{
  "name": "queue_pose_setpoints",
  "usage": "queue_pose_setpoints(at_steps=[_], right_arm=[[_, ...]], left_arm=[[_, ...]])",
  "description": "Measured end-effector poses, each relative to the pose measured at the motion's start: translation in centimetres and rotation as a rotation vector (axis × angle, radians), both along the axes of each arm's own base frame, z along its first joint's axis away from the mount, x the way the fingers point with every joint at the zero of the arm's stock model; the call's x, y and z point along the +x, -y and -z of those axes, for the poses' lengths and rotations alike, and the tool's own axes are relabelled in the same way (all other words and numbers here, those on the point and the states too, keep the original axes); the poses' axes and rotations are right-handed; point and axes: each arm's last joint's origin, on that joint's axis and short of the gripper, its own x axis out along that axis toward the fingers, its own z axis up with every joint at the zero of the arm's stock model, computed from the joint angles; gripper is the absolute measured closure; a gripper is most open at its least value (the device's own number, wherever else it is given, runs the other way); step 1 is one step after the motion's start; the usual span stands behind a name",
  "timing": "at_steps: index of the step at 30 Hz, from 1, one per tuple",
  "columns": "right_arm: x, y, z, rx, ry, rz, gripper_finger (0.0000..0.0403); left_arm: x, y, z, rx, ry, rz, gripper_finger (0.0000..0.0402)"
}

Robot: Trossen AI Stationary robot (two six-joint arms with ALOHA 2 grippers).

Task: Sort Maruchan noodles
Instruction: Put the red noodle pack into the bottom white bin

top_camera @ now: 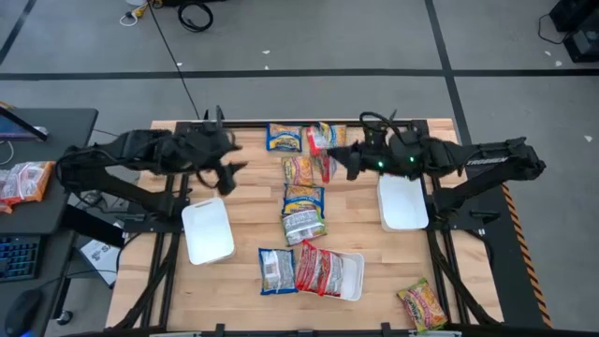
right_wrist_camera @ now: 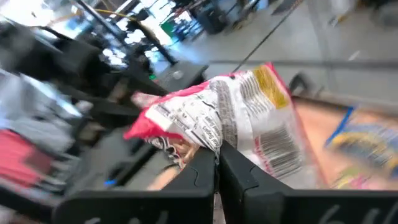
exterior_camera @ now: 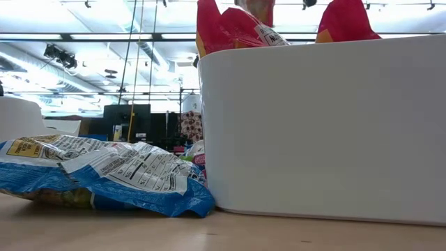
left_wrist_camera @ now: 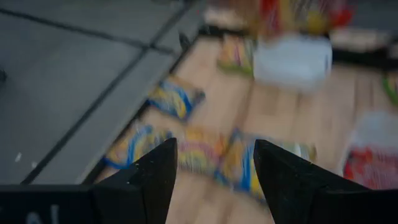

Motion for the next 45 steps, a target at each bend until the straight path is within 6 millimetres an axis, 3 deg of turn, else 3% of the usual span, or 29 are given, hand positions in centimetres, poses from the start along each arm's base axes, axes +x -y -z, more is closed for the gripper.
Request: queue_pose_setpoints(at_steps=[6,14,19,24,28,38,45], right_arm=[[-0.5,-4.7,1.2,0.307,-0.020,-0.086,0.0395],[-0.7,-13.0,4.3,0.726,-0.053,-0.077,0.0395],[-1.1,-18.6,7.7,0.898,-0.021,0.040,0.0395],[-1.5,-22.5,11.6,0.946,-0.053,0.101,0.0395],[-1.7,-23.5,12.9,0.911,-0.081,0.100,0.0395],[-3.1,-22.4,13.3,0.797,-0.290,0.106,0.0395],[-2.4,-21.9,14.6,0.788,-0.319,0.129,0.0395]], left_arm=[[-0.2,1.9,2.0,-0.006,-0.191,0.097,0.0186],[1.1,3.7,7.2,0.005,-0.306,0.173,0.0186],[0.7,5.1,8.9,-0.027,-0.340,0.184,0.0186],[-0.5,6.1,9.4,-0.039,-0.340,0.201,0.0186],[-1.4,6.2,9.0,-0.043,-0.281,0.161,0.0186],[-1.4,6.3,8.1,-0.082,-0.179,0.159,0.0187],[-0.6,6.6,7.4,-0.100,-0.077,0.183,0.0187]])
